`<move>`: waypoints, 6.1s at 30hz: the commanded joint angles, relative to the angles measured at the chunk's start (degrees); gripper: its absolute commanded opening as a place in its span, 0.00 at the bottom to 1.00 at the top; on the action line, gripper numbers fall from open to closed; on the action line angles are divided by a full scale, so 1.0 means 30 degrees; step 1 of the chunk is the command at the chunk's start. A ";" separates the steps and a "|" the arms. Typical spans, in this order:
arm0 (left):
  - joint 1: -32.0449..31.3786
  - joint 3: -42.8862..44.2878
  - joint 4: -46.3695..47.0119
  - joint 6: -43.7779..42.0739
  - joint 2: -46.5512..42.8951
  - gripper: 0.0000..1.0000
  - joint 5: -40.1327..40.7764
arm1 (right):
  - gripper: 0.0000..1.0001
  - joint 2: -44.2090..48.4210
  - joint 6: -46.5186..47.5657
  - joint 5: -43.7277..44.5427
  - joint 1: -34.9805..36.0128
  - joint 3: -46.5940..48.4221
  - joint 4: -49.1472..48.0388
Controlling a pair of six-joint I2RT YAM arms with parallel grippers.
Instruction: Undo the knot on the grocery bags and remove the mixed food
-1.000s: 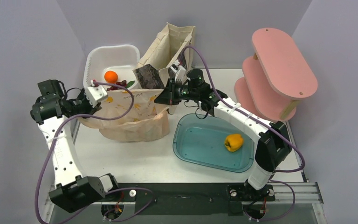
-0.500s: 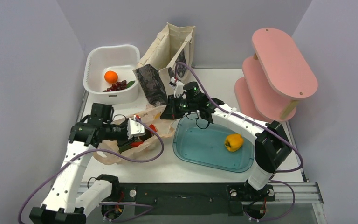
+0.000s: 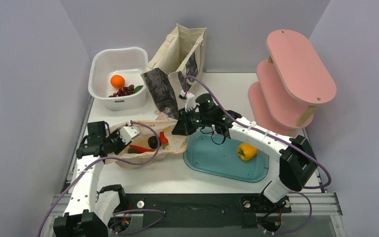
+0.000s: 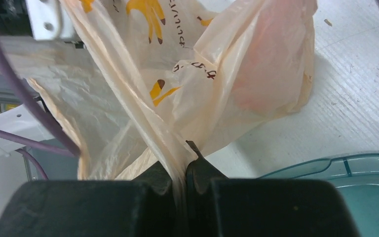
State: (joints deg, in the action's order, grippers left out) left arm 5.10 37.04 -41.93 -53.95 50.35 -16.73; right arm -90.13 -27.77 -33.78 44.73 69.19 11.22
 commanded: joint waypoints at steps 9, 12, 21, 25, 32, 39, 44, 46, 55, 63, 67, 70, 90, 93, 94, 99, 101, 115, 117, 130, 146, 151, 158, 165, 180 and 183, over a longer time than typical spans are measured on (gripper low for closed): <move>-0.2293 0.1290 -0.8008 -0.8300 -0.3141 0.33 -1.0497 | 0.00 0.0612 0.0327 0.0988 0.0818 -0.0498 -0.0710; -0.4999 -0.0439 -0.6203 -0.7424 -0.4686 0.40 -0.8435 | 0.00 0.0758 0.0773 0.1952 0.1686 -0.1552 -0.0733; -0.7438 -0.4545 -0.3621 -0.7055 -0.8195 0.50 -0.3116 | 0.00 0.1043 0.4597 0.5222 0.3453 -0.2894 0.0628; -0.7443 -0.3977 -0.1581 -0.3396 -0.7858 0.50 -0.3605 | 0.00 0.1467 0.4661 0.5534 0.3473 -0.3131 0.0609; -0.5688 -0.0979 -0.1235 -0.2618 -0.3221 0.49 -0.5598 | 0.00 0.1742 0.5335 0.5160 0.3529 -0.2224 0.0987; -0.3635 0.1389 -0.3404 -0.8419 0.1312 0.49 -0.5223 | 0.00 0.1857 0.6178 0.5535 0.3558 -0.2226 0.1510; -0.4063 0.0156 -0.0303 -0.8920 0.3074 0.56 -0.3846 | 0.00 0.1705 0.6209 0.5469 0.3462 -0.2044 0.1560; -0.4618 -0.0448 0.0950 -0.8812 0.3677 0.57 -0.3192 | 0.00 0.1660 0.6202 0.5402 0.3412 -0.2011 0.1554; -0.6165 -0.1613 0.1874 -0.9478 0.5746 0.47 -0.2170 | 0.00 0.1306 0.5829 0.5456 0.2747 -0.1797 0.1502; -0.4024 0.2304 -0.1617 -0.5532 0.1539 0.03 -0.8000 | 0.00 0.0845 0.5864 0.5460 0.2248 -0.1024 0.1484; -0.3634 0.4467 -0.5917 -0.5882 0.0039 0.00 -1.1087 | 0.00 0.0455 0.5510 0.5508 0.2257 -0.0540 0.1362; -0.3650 0.5991 -0.7437 -0.5558 0.0124 0.00 -1.2458 | 0.00 0.0040 0.4951 0.5514 0.2218 -0.0123 0.1169; -0.4867 0.4832 -0.2762 0.1866 -0.1987 0.48 -0.5638 | 0.00 0.0581 0.5690 0.5435 0.2156 -0.0822 0.1360; -0.4897 0.3576 -0.2124 0.1633 -0.2469 0.49 -0.3621 | 0.00 0.0858 0.6635 0.5031 0.2372 -0.1029 0.1541; -0.4807 0.3364 -0.2250 0.1204 -0.2503 0.49 -0.3372 | 0.00 0.0963 0.6935 0.5055 0.2616 -0.1089 0.1695; -0.4658 0.1445 -0.2233 -0.1292 -0.3222 0.96 -0.3830 | 0.00 0.1580 0.8184 0.5672 0.3256 -0.1702 0.1765; -0.4715 0.0815 -0.3221 -0.3259 -0.3453 0.97 -0.4487 | 0.00 0.1670 0.8262 0.5790 0.3273 -0.1807 0.1744; -0.6203 -0.0666 -0.4397 -0.6110 -0.3065 0.97 -0.3542 | 0.00 0.1927 1.0182 0.7450 0.4221 -0.2041 0.1553; -0.5867 -0.0430 -0.2697 -0.4825 -0.2672 0.97 -0.3195 | 0.00 0.1944 1.0354 0.7634 0.4312 -0.2084 0.1542; -0.1206 -0.0348 0.0706 -0.8183 0.0480 0.97 -0.5100 | 0.00 0.2000 1.0044 0.7496 0.4278 -0.1856 0.1831; -0.1510 -0.1293 0.0295 -1.4832 0.7471 0.81 -0.1540 | 0.00 0.1542 0.9573 0.6635 0.3273 -0.1346 0.2026; -0.2212 -0.0958 -0.0642 -1.4143 0.6057 0.06 -0.2665 | 0.00 0.1123 0.9359 0.6379 0.2904 -0.0943 0.2030; -0.3273 0.2616 -0.3597 -0.8901 0.1468 0.00 -0.8167 | 0.00 0.0735 0.8563 0.6175 0.2864 -0.0620 0.1760; -0.4416 0.5420 -0.4895 -0.3612 -0.0105 0.00 -1.0711 | 0.00 0.0545 0.7666 0.6105 0.2855 -0.0434 0.1524; -0.3598 0.7743 0.6379 1.6707 -0.0599 0.00 -1.2881 | 0.00 -0.0700 0.5235 0.5015 0.1080 0.0820 0.0652; -0.1945 0.8775 0.9762 2.0833 0.0707 0.00 -1.1946 | 0.00 -0.0549 0.5343 0.4884 0.1150 0.0321 0.0560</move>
State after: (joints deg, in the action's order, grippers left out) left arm -5.37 57.54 -33.56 -15.09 49.41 -54.28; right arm -92.53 -11.07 -17.37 47.66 69.30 15.79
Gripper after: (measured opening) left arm 0.532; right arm 0.004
